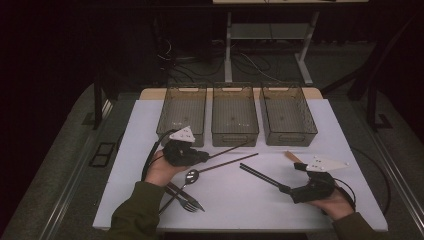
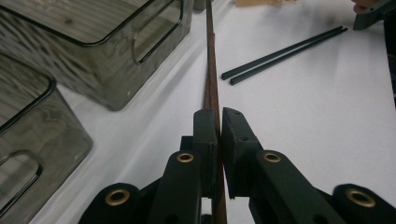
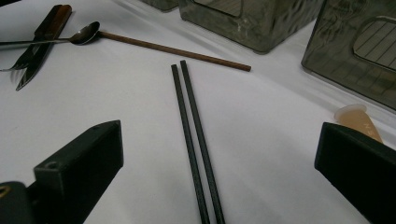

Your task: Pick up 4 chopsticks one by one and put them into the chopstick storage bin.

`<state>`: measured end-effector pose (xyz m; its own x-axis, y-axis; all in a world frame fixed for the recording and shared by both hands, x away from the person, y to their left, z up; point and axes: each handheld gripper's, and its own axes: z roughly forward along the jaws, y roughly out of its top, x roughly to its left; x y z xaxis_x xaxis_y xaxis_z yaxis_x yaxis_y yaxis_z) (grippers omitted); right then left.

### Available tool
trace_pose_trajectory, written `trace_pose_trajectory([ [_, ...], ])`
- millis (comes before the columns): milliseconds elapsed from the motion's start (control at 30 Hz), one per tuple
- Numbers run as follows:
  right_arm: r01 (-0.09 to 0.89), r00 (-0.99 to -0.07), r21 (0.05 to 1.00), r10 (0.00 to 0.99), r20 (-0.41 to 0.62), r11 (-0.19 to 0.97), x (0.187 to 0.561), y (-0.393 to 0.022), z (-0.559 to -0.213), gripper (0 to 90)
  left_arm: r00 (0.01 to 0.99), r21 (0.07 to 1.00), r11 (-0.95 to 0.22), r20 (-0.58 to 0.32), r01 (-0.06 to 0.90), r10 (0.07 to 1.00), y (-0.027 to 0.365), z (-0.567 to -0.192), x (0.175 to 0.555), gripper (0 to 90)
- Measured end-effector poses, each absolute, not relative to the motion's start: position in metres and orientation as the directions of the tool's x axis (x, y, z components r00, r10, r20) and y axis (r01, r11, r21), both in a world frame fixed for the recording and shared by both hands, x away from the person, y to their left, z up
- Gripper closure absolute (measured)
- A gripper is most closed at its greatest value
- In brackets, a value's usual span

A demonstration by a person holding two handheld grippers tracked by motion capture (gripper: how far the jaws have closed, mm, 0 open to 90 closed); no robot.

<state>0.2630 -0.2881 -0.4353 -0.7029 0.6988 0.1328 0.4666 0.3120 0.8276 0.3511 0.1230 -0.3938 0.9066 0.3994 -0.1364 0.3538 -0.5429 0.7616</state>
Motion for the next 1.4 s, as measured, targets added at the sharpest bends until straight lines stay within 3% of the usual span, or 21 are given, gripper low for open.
trace_pose_trajectory([
  [633, 0.465, -0.703, 0.829, 0.699, 0.133, 0.31, 0.263, -0.288, -0.435, 1.2, 0.886, 0.789, -0.489, -0.144, 0.372, 0.442, 0.141, -0.38, 0.351, 84.4],
  [1400, 0.467, -0.701, 0.829, 0.701, 0.135, 0.308, 0.263, -0.288, -0.435, 1.2, 0.783, 0.802, -0.388, -0.151, 0.454, 0.603, 0.176, -0.372, 0.356, 84.4],
])
